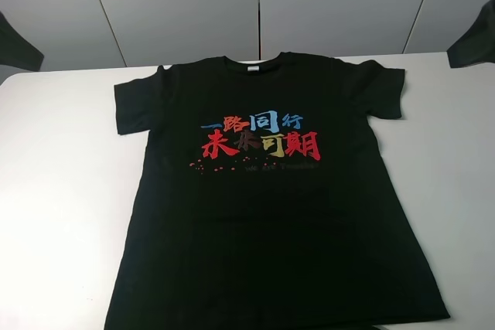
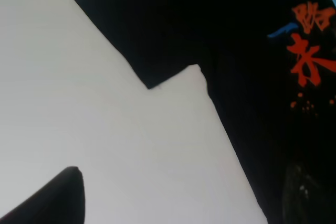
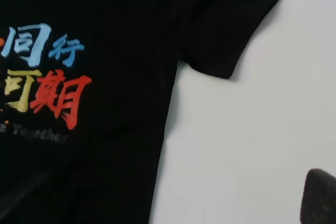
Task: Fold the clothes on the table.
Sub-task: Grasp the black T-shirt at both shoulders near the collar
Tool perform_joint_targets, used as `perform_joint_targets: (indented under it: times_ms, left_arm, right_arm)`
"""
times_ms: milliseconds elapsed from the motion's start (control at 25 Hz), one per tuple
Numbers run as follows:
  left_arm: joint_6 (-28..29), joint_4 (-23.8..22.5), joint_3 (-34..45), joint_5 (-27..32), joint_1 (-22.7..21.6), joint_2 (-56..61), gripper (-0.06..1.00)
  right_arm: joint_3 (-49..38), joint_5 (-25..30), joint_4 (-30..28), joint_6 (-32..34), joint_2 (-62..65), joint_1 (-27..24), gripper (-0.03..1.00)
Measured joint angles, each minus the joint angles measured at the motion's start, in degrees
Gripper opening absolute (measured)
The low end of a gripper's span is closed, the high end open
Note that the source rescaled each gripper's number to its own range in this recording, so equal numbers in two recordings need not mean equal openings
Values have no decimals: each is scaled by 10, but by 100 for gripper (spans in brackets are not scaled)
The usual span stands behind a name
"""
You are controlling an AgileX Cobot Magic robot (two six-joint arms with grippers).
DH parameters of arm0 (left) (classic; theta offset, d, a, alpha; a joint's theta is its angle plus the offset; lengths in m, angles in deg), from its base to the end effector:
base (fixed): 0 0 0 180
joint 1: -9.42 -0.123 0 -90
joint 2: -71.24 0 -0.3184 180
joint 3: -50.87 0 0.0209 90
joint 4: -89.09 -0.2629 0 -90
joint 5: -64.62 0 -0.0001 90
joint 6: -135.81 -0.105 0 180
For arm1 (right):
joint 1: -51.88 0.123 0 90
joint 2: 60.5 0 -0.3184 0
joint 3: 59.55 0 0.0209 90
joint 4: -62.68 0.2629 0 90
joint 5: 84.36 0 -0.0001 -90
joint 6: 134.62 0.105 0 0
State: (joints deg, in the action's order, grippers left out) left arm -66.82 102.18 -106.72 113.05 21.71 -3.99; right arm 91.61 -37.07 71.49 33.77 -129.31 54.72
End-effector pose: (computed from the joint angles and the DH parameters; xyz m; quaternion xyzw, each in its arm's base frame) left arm 0.2317 -0.0687 0.3315 0.2398 0.9207 -0.0771 0.2980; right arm 0.2078 0.0221 0.3205 -0.0872 0.9473 0.0463 0.3048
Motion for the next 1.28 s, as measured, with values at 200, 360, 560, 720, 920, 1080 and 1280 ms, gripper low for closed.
perform_joint_targets:
  times_ms: [200, 360, 560, 720, 920, 1080, 1280]
  left_arm:
    - [20, -65, -46, -12, 75, -122, 98]
    - [27, -92, -101, -11, 115, -232, 98]
    - [14, -121, -164, 6, 161, -360, 98]
    - [-4, -151, -199, 11, 190, -437, 98]
    - [-15, -157, -238, 12, 202, -513, 98]
    - [-32, -152, -256, 13, 202, -554, 98]
    - [-56, -131, -259, 15, 203, -579, 98]
  right_arm:
    - [54, 20, 9, -26, -124, 0, 100]
    - [76, 24, 10, -48, -201, 0, 100]
    - [78, 33, 28, -77, -265, 0, 100]
    - [79, 37, 84, -129, -294, 0, 100]
    - [79, 37, 97, -141, -318, 0, 100]
    - [79, 38, 98, -144, -319, 0, 100]
    - [79, 38, 98, -146, -319, 0, 100]
